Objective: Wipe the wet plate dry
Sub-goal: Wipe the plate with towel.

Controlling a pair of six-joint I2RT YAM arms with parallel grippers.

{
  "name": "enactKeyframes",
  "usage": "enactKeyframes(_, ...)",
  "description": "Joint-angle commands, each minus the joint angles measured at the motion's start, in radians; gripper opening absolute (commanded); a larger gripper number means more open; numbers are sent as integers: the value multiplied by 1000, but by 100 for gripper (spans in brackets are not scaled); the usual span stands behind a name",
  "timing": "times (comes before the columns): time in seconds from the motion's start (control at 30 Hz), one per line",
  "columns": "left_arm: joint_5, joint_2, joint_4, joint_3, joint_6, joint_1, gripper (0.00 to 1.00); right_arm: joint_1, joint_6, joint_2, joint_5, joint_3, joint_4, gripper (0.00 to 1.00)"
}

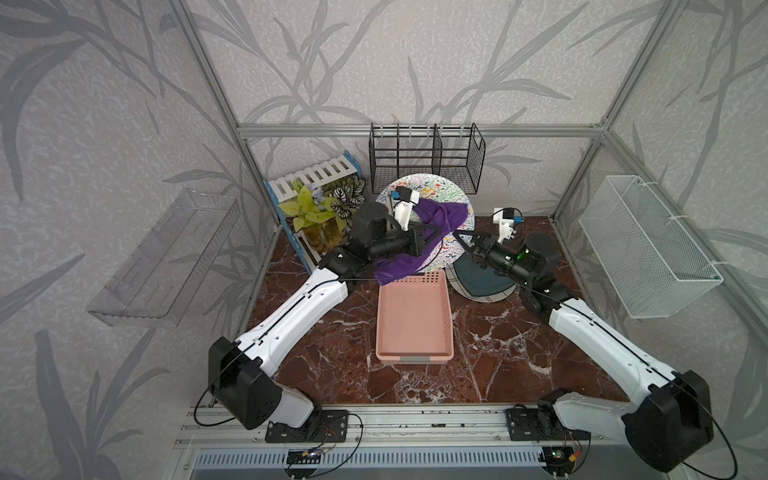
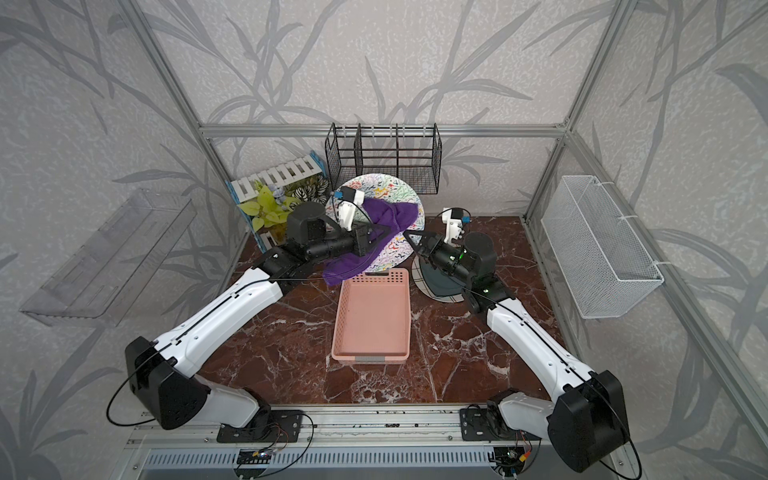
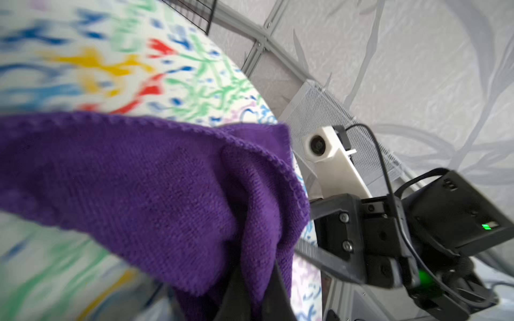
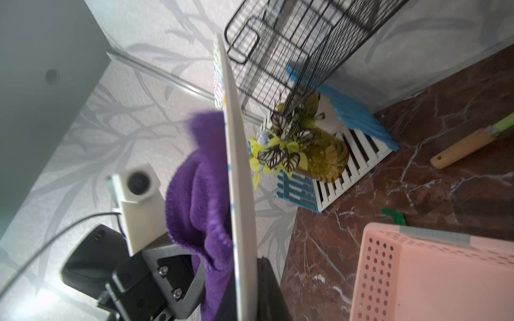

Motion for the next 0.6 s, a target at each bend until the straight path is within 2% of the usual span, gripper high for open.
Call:
enactKeyframes(0.0,116,-91,377,-128,-388,162,0,-94,173,-111,-19,-21,345,0)
enactKeyframes(0.07,136,-121,617,-202,-589,218,0,-132,241,-126,-27,-51,439,0)
enactKeyframes(0.17,129,-111,882,-238,-827,233,0,-133,303,-127,-41,-67,543,0)
enactKeyframes(0.27,97,-79,1051,-234,-1013,229,0,-116,347,-112,-43,-64,641,0)
enactKeyframes(0.37,30,-31,1252,-214,-1188,215,0,-71,324,-91,-49,-42,629,0)
enactKeyframes(0.47,-3,39,1385,-133,-1302,175,0,-14,286,-64,-51,-24,605,0)
enactKeyframes(0.57,-23,88,1404,-75,-1337,132,0,43,285,-17,-52,-6,651,0)
